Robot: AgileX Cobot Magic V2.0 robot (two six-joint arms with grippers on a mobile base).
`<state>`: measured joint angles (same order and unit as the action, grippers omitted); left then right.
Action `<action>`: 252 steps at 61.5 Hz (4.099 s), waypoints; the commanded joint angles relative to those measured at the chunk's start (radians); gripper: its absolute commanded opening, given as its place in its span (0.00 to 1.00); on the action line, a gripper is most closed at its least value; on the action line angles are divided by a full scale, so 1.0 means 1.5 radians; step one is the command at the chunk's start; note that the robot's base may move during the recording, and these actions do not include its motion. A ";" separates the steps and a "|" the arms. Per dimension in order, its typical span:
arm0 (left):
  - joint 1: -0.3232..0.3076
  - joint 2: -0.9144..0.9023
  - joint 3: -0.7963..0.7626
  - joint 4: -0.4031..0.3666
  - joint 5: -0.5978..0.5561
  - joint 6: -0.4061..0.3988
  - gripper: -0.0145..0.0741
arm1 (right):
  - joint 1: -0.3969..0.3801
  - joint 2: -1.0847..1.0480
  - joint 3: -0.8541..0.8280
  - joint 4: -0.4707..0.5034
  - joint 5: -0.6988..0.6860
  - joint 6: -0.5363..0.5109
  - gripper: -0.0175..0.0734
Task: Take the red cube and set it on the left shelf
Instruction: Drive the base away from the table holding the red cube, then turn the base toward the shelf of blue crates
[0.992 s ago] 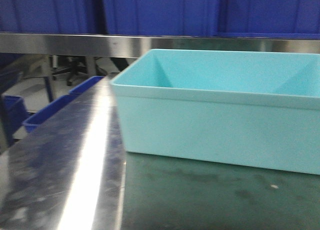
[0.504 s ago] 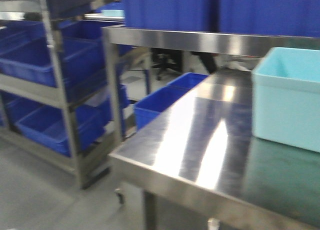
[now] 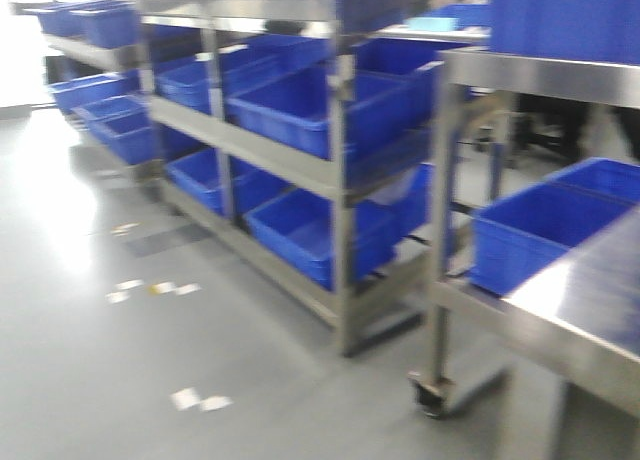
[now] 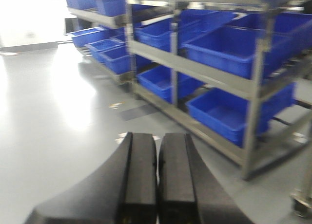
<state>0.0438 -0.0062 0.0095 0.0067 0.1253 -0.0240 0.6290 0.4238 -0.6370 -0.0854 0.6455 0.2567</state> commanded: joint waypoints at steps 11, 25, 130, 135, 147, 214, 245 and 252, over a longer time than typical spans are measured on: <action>0.001 -0.011 0.015 -0.004 -0.057 -0.001 0.28 | -0.001 0.004 -0.019 -0.010 -0.050 -0.006 0.41; 0.001 -0.011 0.015 -0.004 -0.057 -0.001 0.28 | -0.001 0.004 -0.019 -0.010 -0.050 -0.006 0.41; 0.001 -0.011 0.015 -0.004 -0.057 -0.001 0.28 | -0.001 0.004 -0.019 -0.010 -0.050 -0.006 0.41; 0.001 -0.011 0.015 -0.004 -0.057 -0.001 0.28 | -0.001 0.004 -0.019 -0.010 -0.050 -0.006 0.41; 0.001 -0.011 0.015 -0.004 -0.057 -0.001 0.28 | -0.001 0.004 -0.019 -0.010 -0.050 -0.006 0.41; 0.001 -0.011 0.015 -0.004 -0.057 -0.001 0.28 | -0.001 0.004 -0.019 -0.010 -0.050 -0.006 0.41; 0.001 -0.011 0.015 -0.004 -0.057 -0.001 0.28 | -0.001 0.004 -0.019 -0.010 -0.050 -0.006 0.41; 0.001 -0.011 0.015 -0.004 -0.057 -0.001 0.28 | -0.001 0.004 -0.019 -0.010 -0.050 -0.006 0.41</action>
<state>0.0438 -0.0062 0.0095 0.0067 0.1253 -0.0240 0.6290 0.4238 -0.6370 -0.0854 0.6455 0.2550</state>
